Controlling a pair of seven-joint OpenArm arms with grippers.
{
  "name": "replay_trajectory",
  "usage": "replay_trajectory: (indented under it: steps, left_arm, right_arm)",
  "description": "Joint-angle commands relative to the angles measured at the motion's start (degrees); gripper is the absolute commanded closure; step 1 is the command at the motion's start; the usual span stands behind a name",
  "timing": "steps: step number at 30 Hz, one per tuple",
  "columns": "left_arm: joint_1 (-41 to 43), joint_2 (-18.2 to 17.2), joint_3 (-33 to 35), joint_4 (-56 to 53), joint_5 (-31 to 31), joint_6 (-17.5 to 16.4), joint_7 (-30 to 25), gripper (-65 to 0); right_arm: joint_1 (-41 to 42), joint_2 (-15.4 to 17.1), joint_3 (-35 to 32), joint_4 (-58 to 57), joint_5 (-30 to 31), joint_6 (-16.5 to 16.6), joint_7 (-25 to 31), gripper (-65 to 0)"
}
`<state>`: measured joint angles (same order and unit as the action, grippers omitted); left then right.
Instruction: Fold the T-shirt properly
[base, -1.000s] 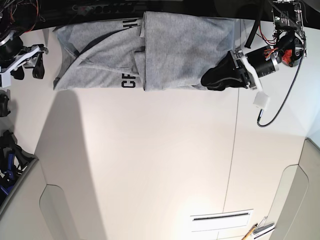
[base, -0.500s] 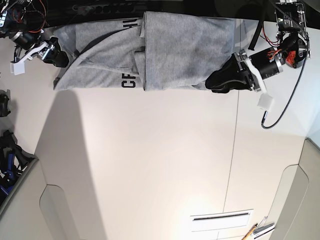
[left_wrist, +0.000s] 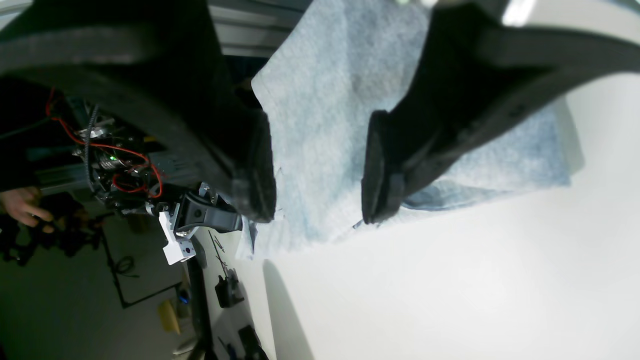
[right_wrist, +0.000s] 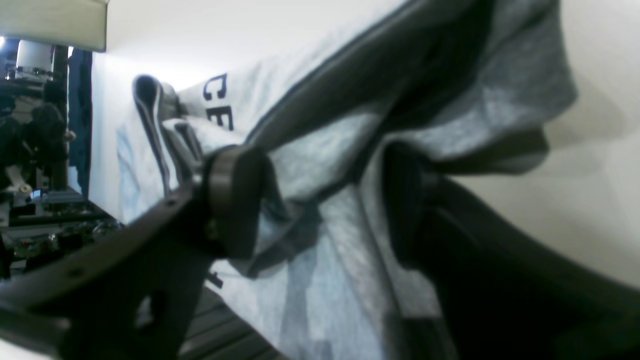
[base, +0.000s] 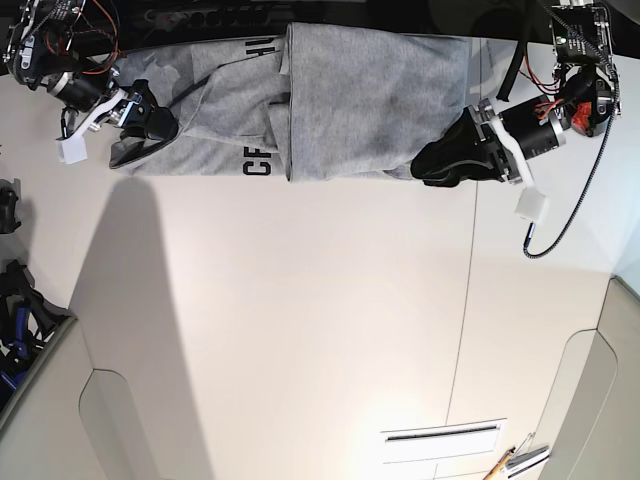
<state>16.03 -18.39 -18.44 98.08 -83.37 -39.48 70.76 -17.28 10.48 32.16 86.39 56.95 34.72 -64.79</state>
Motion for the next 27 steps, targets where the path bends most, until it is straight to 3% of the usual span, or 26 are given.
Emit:
replay_trajectory:
  steps: [1,4,8,17,23,27]
  left_arm:
    - [-0.50,-0.68,-1.49,0.98,-1.63,-0.52,-0.63,-31.4]
    - [-0.46,-0.70,-5.42,0.98,-1.63,-0.52,-0.61,-31.3]
    - [-0.09,-1.38,-10.56,0.96,1.36,-0.52,-0.42,-29.0]
    - [4.20,-2.58,-12.76,-5.95,21.27,-0.52,-5.44,-0.9]
    - [4.15,-2.56,-12.59,-14.60,22.75,-0.52,-5.40,0.0]
    - [4.15,-2.56,-12.59,-15.56,22.73,-0.52,-5.38,0.0]
  right_arm:
    - [-0.22,0.46,0.07,0.39,-1.44,-0.26,-1.49,-27.5]
    - [-0.20,0.46,0.07,0.39,-1.44,-0.44,-1.51,0.0]
    - [0.63,0.46,0.07,0.57,-1.44,-0.44,-1.75,0.0]
    - [0.68,-0.31,0.07,14.71,-1.44,-0.42,-2.36,0.0]
    - [0.52,-5.92,-0.42,27.65,-1.31,-0.42,-3.45,0.0]
    - [0.31,-10.03,-5.77,32.04,-1.20,-0.42,-3.45,0.0]
